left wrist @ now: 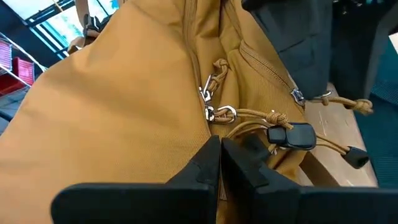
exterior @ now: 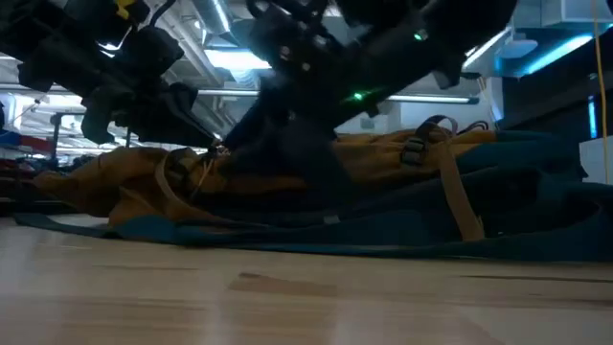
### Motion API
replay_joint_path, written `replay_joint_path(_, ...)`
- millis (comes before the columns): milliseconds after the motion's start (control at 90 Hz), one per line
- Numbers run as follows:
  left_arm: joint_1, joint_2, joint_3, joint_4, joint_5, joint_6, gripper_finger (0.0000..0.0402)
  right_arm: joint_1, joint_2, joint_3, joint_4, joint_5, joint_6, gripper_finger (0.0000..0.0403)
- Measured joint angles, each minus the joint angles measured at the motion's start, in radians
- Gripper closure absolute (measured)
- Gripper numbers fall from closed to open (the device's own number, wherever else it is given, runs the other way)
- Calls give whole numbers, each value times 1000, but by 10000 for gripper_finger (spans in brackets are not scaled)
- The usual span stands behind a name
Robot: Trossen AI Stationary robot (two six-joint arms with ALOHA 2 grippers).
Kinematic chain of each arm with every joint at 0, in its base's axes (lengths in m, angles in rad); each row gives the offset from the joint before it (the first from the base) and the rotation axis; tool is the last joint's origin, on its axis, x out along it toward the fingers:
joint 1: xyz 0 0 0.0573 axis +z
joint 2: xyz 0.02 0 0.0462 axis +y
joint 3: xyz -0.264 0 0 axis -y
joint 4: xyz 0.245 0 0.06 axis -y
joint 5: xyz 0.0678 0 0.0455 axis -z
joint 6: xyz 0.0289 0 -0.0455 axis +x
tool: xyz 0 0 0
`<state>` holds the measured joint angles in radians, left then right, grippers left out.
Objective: Unpack backpack
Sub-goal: Open the brown backpack
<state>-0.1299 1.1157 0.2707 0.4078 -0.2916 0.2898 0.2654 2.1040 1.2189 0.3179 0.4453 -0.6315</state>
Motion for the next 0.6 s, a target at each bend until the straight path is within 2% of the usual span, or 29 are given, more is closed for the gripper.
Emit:
replay_joint_path(300, -1, 0, 0, -1, 0, -16, 402, -26, 38, 62, -66, 35, -1, 217)
replay_joint_path(600, -1, 0, 0, -5, 0, -13, 402, -23, 38, 62, -30, 28, 23, 284)
